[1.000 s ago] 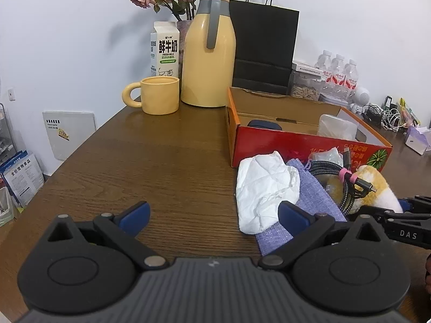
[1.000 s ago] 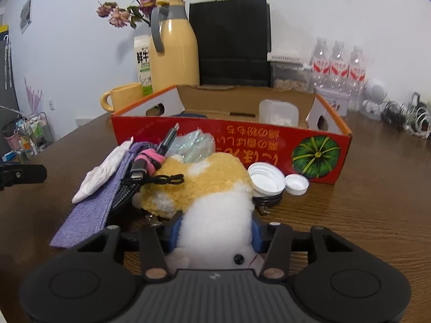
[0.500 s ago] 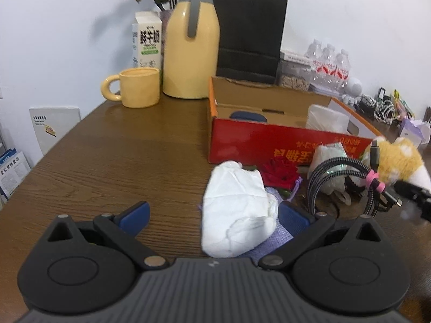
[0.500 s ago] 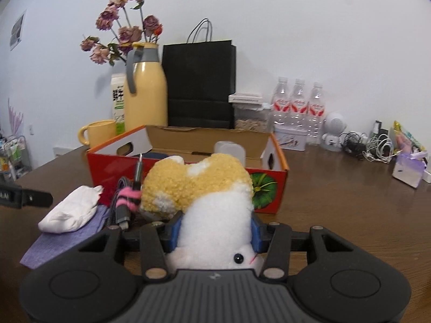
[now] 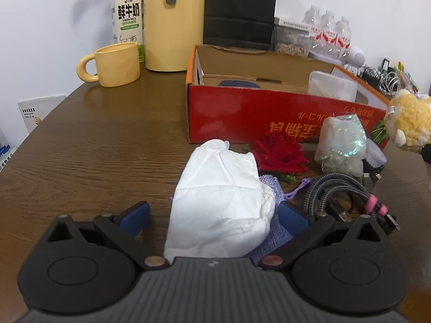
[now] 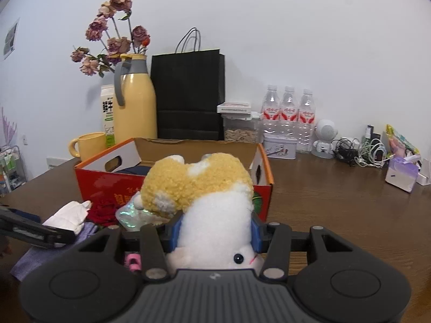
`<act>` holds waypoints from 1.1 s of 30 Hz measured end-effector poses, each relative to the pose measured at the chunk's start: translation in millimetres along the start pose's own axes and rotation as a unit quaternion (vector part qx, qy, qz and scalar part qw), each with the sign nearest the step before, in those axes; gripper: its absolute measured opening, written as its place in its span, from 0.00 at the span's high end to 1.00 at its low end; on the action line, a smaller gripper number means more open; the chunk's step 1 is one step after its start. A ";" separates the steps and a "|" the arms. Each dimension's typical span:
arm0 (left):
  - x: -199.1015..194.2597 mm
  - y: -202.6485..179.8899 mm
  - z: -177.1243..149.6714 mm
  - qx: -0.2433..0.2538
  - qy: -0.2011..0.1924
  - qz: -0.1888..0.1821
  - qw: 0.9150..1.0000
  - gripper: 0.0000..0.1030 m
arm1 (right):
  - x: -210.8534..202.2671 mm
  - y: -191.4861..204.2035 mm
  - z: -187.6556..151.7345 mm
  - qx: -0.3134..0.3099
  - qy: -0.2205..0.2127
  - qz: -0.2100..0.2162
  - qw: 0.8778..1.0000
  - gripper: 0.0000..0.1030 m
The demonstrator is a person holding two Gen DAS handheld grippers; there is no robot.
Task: Organize objects
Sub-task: 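Grasp the white tissue with the left gripper while the right gripper grasps the plush toy, then carry the tissue and plush toy with both grippers over the box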
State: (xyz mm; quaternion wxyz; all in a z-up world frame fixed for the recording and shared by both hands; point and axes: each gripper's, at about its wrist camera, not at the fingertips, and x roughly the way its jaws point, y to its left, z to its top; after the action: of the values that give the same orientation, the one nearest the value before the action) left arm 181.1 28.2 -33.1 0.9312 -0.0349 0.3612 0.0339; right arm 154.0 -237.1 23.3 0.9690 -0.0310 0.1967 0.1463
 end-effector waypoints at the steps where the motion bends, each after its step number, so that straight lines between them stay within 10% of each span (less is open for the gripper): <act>1: 2.2 -1.6 -0.2 0.005 -0.001 0.006 1.000 0.00 | 1.2 1.4 -0.2 0.000 0.002 0.002 1.000 0.55; 7: 3.4 -4.3 -3.1 0.017 -0.009 0.009 1.000 0.00 | 5.5 5.9 -3.0 0.000 0.008 0.010 1.000 0.55; 15: -4.6 -6.0 -3.9 0.021 -0.027 0.001 0.999 0.30 | 4.7 6.6 -4.8 0.001 0.009 0.012 1.000 0.55; 33: -44.4 -11.9 20.9 0.018 -0.097 -0.014 0.995 0.32 | 4.8 9.1 5.3 -0.005 -0.001 0.022 1.000 0.55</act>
State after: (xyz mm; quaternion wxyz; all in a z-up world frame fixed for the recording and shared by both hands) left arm 163.5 16.5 12.8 0.9626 -0.0195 0.2696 0.0171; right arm 157.5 -226.5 26.3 0.9656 -0.0312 0.1953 0.1688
